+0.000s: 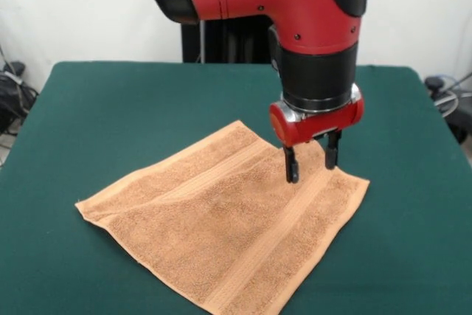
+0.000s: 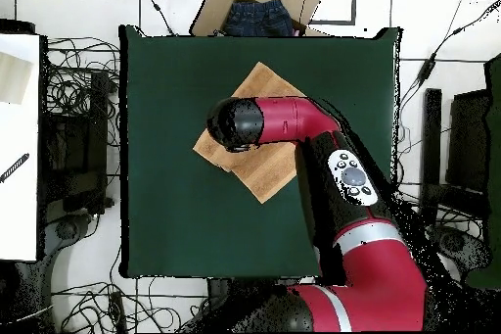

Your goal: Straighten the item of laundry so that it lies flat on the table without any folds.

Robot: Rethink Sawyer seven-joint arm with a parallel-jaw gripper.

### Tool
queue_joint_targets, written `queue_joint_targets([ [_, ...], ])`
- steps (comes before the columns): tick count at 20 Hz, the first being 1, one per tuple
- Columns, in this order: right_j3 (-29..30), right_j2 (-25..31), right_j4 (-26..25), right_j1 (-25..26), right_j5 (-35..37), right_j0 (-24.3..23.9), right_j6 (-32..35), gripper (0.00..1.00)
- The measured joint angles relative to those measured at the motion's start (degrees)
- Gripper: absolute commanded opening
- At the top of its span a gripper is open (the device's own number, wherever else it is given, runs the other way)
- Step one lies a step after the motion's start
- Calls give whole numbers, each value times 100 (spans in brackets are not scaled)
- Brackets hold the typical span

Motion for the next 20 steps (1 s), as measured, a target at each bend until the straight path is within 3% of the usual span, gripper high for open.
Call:
queue_joint_targets([
  [12, -47, -31, -15, 179, -85, 41, 0, 100],
  [20, -49, -114, -117, 540, -837, 110, 0, 100],
])
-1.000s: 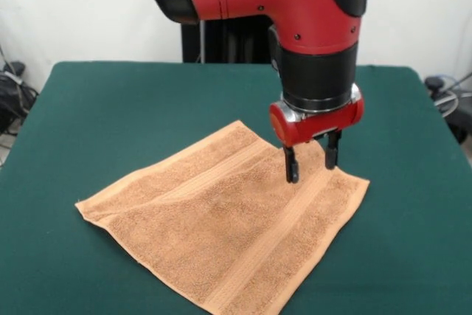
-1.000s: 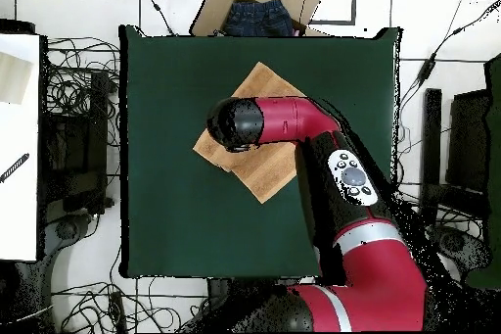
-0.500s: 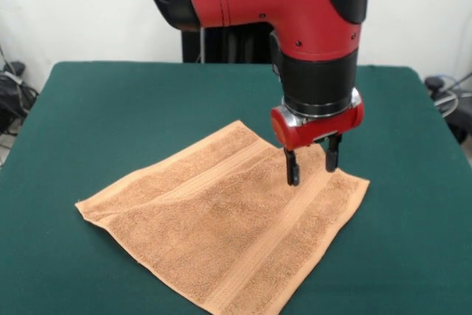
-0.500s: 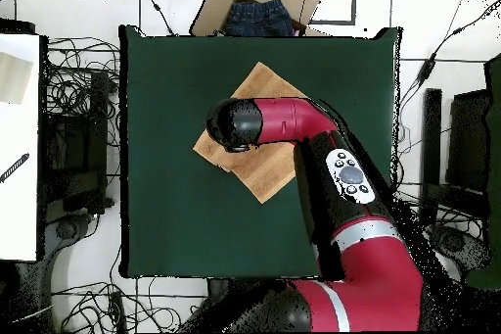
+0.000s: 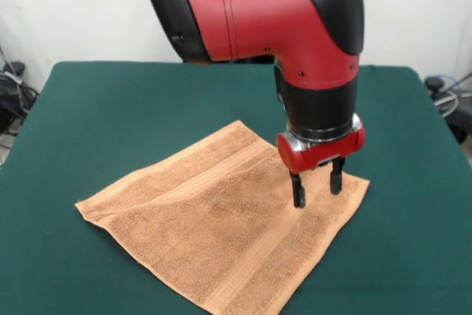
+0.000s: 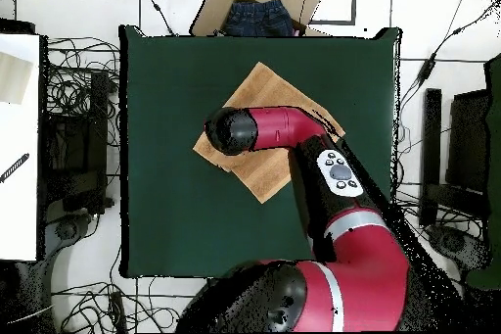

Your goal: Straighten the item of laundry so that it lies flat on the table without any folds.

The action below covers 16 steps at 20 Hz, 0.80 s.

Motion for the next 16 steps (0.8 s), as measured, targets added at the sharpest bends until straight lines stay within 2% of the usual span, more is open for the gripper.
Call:
queue_joint_targets([
  [6, 0, -212, -3, 197, -345, 146, 0, 100],
  [16, -2, -278, -3, 445, -394, 172, 0, 100],
])
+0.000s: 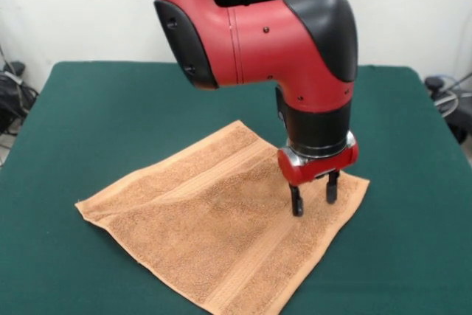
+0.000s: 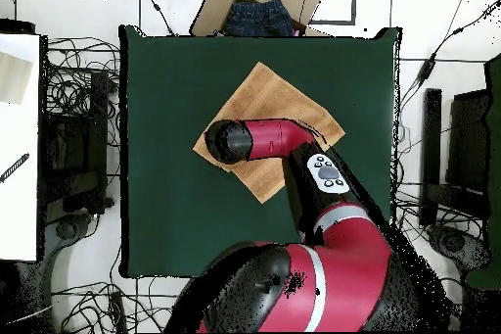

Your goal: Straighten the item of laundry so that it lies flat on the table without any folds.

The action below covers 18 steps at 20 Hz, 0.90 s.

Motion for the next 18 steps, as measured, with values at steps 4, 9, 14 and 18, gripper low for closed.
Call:
queue_joint_targets([
  [4, 2, -1, 1, 9, -65, 1, 0, 100],
  [9, 4, -7, 2, 13, -87, 2, 0, 100],
  [14, 5, -13, 2, 19, -123, 8, 0, 100],
  [18, -6, -30, 2, 22, -177, 5, 0, 0],
])
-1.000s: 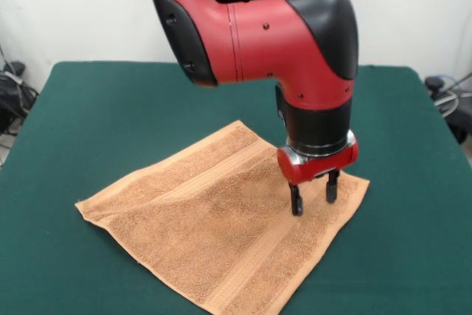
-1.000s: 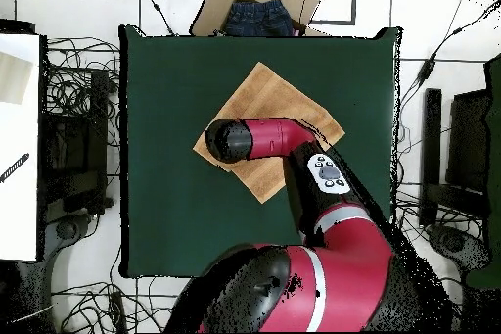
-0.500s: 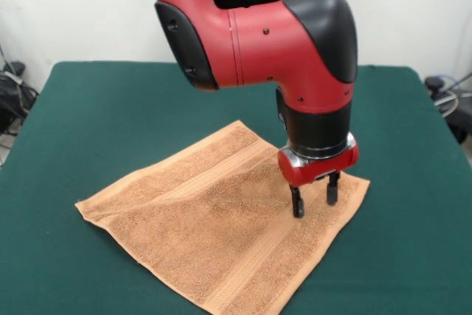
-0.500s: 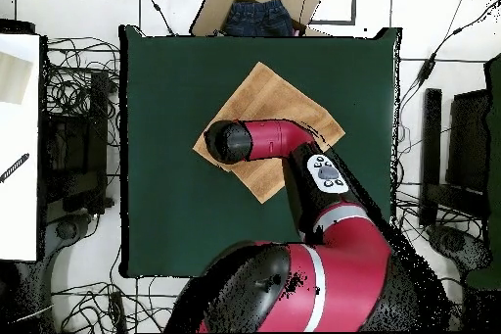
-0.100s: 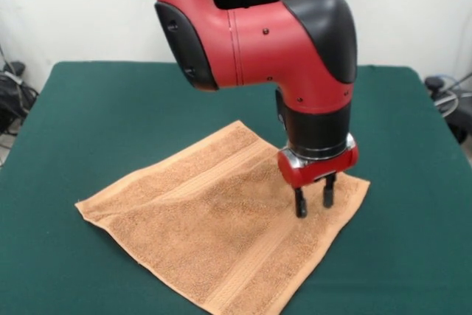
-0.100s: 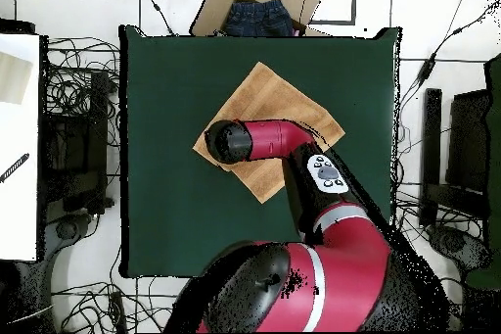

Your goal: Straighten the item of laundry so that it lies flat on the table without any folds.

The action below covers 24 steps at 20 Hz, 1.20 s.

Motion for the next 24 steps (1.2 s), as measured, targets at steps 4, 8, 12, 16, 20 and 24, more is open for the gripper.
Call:
queue_joint_targets([
  [4, 2, -7, 0, 10, -104, 0, 0, 0],
  [8, 2, -12, 2, 10, -110, 3, 0, 0],
  [12, 1, -17, 2, 10, -110, 7, 0, 0],
  [16, 1, -46, 0, -2, -113, 37, 0, 0],
  [20, 5, -245, 3, -109, -114, 254, 0, 0],
  [24, 2, -482, 84, -254, -101, 582, 1, 0],
])
